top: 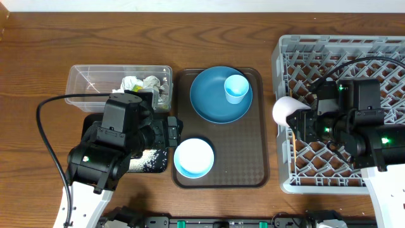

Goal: Sort waste into correct bins and load items into the dishwasher rack
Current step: 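Carry the pink cup right with right gripper over the rack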

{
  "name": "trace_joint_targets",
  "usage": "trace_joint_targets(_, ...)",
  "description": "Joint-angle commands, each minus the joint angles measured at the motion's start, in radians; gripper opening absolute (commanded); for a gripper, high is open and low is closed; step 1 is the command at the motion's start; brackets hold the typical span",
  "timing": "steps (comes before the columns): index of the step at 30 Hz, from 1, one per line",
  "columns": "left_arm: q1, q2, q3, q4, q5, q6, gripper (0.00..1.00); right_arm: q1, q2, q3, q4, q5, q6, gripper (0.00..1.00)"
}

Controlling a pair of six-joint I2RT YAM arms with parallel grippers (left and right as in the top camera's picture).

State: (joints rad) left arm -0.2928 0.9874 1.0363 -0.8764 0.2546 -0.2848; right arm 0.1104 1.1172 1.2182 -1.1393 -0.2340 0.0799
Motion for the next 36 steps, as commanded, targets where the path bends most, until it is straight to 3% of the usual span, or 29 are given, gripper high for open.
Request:
trace_joint_targets(1, 0.000, 0.000, -0.011, -0.002, -0.017, 0.002, 0.98, -0.008, -0.011, 0.026, -0.005, 0.069, 0.032, 0.18)
trace_joint_targets(10, 0.000, 0.000, -0.011, -0.002, -0.017, 0.002, 0.98, -0.008, -0.011, 0.026, -0.018, 0.223, 0.078, 0.21)
trace_joint_targets(36, 0.000, 0.000, -0.011, -0.002, -0.017, 0.002, 0.98, -0.127, 0.143, 0.026, -0.058, 0.222, 0.069, 0.15)
